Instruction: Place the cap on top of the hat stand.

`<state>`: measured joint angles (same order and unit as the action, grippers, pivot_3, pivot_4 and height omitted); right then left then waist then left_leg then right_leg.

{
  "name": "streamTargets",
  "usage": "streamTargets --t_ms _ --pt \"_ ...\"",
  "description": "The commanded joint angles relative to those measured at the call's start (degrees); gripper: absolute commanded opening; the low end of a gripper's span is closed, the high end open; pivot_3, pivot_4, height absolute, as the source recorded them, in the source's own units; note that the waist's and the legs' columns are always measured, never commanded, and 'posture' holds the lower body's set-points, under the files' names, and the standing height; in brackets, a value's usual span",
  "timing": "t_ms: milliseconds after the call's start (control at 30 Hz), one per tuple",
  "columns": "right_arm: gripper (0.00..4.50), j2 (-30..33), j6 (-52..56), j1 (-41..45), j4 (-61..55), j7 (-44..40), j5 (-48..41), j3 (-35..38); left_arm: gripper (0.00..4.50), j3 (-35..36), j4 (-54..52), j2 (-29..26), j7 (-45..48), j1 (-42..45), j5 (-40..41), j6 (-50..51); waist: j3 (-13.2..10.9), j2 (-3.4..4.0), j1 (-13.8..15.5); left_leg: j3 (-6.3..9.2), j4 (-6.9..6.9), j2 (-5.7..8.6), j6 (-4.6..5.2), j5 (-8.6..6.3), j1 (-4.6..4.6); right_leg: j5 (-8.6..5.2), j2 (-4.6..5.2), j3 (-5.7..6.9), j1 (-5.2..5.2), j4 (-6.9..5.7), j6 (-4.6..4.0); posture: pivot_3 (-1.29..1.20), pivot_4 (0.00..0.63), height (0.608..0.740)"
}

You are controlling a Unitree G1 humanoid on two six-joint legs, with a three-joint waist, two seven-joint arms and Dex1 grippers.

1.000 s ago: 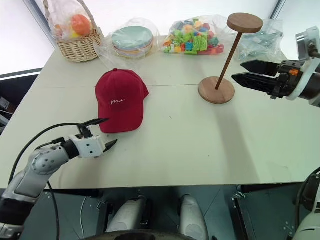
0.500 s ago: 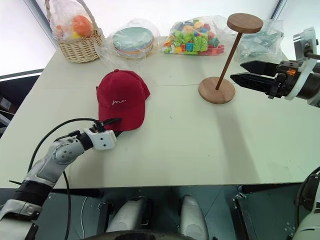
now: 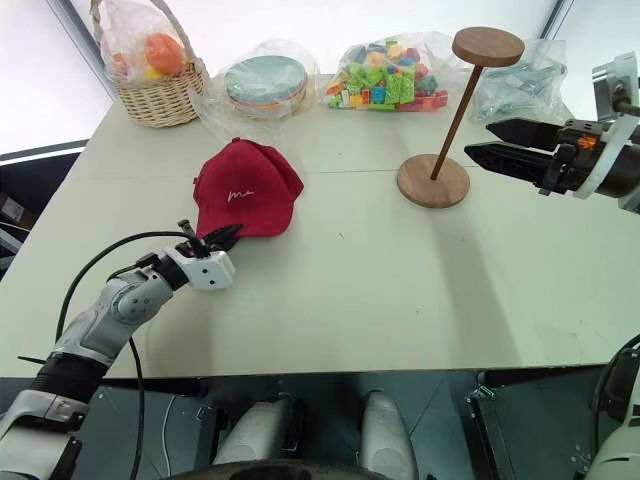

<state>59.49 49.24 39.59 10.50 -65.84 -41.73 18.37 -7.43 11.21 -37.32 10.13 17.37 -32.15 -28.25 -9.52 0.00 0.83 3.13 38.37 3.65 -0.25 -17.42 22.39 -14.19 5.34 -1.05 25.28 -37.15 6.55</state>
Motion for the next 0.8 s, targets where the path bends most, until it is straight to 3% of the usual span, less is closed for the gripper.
streamTargets --t_ms 33,233,400,500,667,800 --pt "4.5 2.0 -2.5 2.1 1.6 -0.3 0.8 2.1 0.06 5.2 -9.2 -0.7 -2.5 4.8 -2.8 6.5 0.0 -0.03 0.1 0.0 0.0 0.0 0.0 0.0 0.01 0.0 0.0 0.0 0.01 0.0 0.0 0.0 0.15 0.74" --pt "4.5 6.0 -6.7 4.7 8.9 -2.3 3.8 2.0 0.06 4.8 -18.7 -0.3 4.4 17.1 -6.8 19.4 0.0 -0.04 0.0 0.02 0.07 0.07 -0.01 0.01 0.11 0.01 -0.06 0.08 0.02 0.03 0.02 0.0 0.15 0.74" --pt "4.5 7.1 -10.2 8.7 15.6 -3.5 6.8 0.6 0.06 -0.4 -16.3 0.2 7.9 28.1 -8.4 18.3 0.0 -0.06 -0.2 -0.04 0.09 0.08 -0.11 0.06 0.09 0.02 -0.1 0.07 0.0 0.05 0.05 0.0 0.15 0.74" --pt "4.5 7.2 -11.0 10.2 17.2 -3.9 8.3 0.1 0.06 -5.3 -14.2 -1.9 16.6 31.1 -2.1 10.0 0.0 -0.05 -0.2 -0.06 0.08 0.07 -0.23 0.13 0.08 0.02 -0.11 0.05 0.02 0.04 0.05 0.0 0.15 0.74" --pt "4.5 7.0 -11.1 10.3 17.5 -4.0 9.0 0.5 0.06 -1.6 -12.6 -4.9 28.9 30.7 16.1 9.6 0.0 -0.03 -0.5 -0.1 0.03 0.01 -0.28 0.16 0.08 0.02 -0.12 -0.02 0.09 0.05 0.05 0.0 0.15 0.74" --pt "4.5 6.2 -10.8 7.7 15.1 -3.2 8.4 2.2 0.06 -1.0 -8.3 -6.1 30.6 33.0 18.0 8.5 -0.1 -0.03 -0.3 -0.1 0.07 0.01 -0.25 0.15 0.09 0.02 -0.16 -0.02 0.07 0.05 0.05 0.0 0.15 0.74"
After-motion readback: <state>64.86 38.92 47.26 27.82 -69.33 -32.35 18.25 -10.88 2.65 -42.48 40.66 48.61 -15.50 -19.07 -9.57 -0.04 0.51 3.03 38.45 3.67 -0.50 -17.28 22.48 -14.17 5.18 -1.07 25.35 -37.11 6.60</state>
